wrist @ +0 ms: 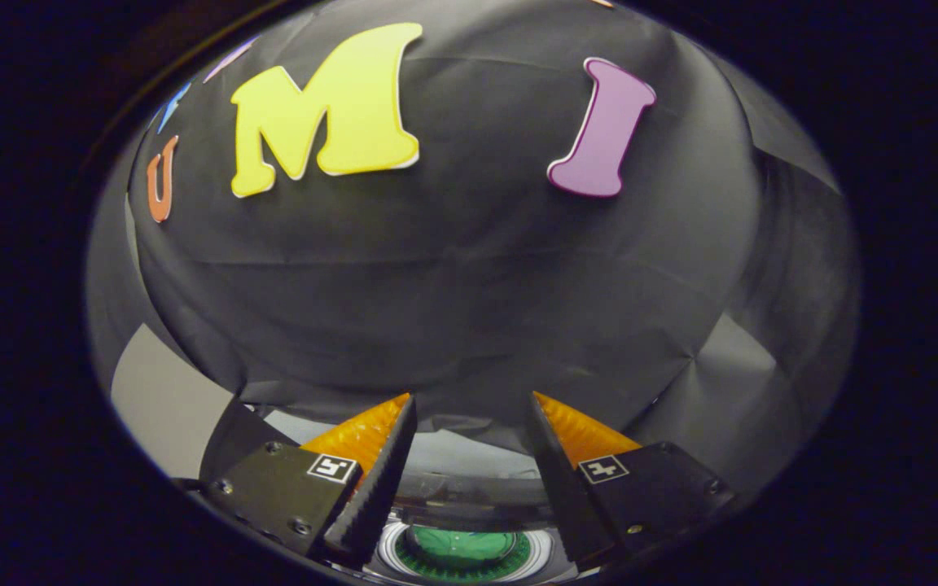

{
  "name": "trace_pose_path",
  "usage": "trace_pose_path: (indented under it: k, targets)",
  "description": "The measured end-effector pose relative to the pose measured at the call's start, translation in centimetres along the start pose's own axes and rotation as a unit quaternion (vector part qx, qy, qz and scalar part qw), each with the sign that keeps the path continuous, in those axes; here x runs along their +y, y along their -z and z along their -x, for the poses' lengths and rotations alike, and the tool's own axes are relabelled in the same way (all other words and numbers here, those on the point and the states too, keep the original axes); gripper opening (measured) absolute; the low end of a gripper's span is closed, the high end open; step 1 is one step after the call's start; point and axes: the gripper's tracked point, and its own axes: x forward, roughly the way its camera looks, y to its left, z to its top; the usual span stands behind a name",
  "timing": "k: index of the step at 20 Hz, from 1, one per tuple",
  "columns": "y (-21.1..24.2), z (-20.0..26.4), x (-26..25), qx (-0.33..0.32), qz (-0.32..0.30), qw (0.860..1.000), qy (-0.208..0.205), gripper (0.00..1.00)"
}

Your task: Put the clothes into the washing machine and then close the washing machine lid.

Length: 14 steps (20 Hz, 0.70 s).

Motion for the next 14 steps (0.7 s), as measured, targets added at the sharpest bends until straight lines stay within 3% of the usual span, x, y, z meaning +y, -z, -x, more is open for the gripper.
trace_pose_path:
  k: [8, 14]
  targets:
    - [4.9, -2.0, -0.5, 0.066, -0.026, 0.997, -0.015, 0.85]
    - [5.6, -0.5, -0.8, 0.043, -0.038, 0.998, -0.005, 0.85]
